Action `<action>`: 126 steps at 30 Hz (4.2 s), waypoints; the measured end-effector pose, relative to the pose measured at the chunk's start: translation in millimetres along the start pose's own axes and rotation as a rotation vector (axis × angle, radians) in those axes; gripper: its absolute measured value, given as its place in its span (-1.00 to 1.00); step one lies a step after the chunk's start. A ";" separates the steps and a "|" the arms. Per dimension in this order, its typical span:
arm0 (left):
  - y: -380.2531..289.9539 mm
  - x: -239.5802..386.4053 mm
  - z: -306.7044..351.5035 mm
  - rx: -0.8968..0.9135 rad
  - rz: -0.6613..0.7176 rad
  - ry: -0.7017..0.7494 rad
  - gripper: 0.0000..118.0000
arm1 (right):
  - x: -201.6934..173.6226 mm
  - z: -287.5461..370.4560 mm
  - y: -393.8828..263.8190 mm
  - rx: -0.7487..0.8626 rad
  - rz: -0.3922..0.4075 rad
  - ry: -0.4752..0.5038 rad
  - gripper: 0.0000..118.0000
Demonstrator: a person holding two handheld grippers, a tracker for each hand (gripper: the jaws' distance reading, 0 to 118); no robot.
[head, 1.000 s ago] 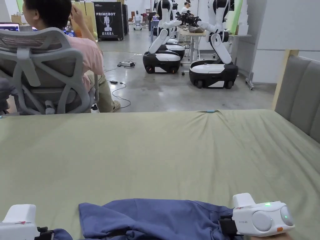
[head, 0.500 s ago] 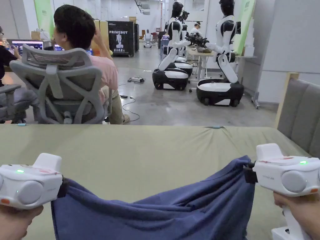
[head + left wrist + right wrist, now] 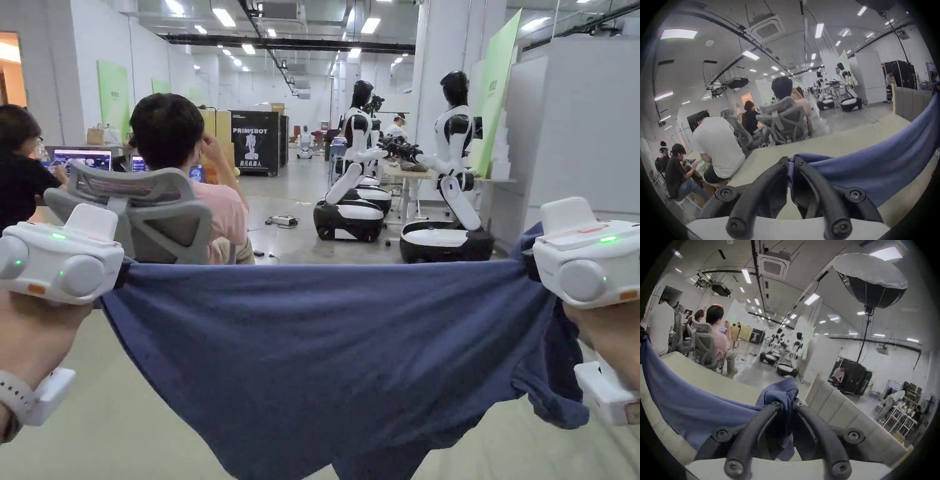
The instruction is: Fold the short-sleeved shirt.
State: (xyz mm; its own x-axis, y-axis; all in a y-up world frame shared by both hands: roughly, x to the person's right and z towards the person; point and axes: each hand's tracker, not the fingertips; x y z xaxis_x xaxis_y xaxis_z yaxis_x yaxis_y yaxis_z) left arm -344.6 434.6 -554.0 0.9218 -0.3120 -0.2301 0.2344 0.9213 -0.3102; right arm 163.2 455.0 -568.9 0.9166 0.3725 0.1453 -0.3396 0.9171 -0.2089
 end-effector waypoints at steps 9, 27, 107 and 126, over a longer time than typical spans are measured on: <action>12.8 24.7 -45.9 0.009 -0.074 0.060 -0.94 | -24.5 -38.1 -5.7 -0.030 0.033 -0.021 -0.86; -174.5 59.9 0.6 -0.321 -0.013 -0.156 -0.94 | -49.3 -17.4 -221.8 -0.407 -0.042 0.143 -0.86; -318.4 38.5 51.0 -0.470 0.254 -0.330 -0.91 | -182.2 -151.3 -303.3 -0.672 -0.166 0.586 -0.96; -152.4 46.2 18.8 -0.211 0.153 -0.212 -0.93 | -48.9 10.9 -99.1 -0.087 -0.023 0.211 -0.96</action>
State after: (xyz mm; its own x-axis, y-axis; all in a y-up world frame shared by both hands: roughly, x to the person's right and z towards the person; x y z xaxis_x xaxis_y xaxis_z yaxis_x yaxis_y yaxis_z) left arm -331.9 284.2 -500.0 0.9903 -0.0984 -0.0984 0.0400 0.8784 -0.4762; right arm 149.7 347.4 -544.7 0.9509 0.3049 -0.0529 -0.3067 0.9060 -0.2916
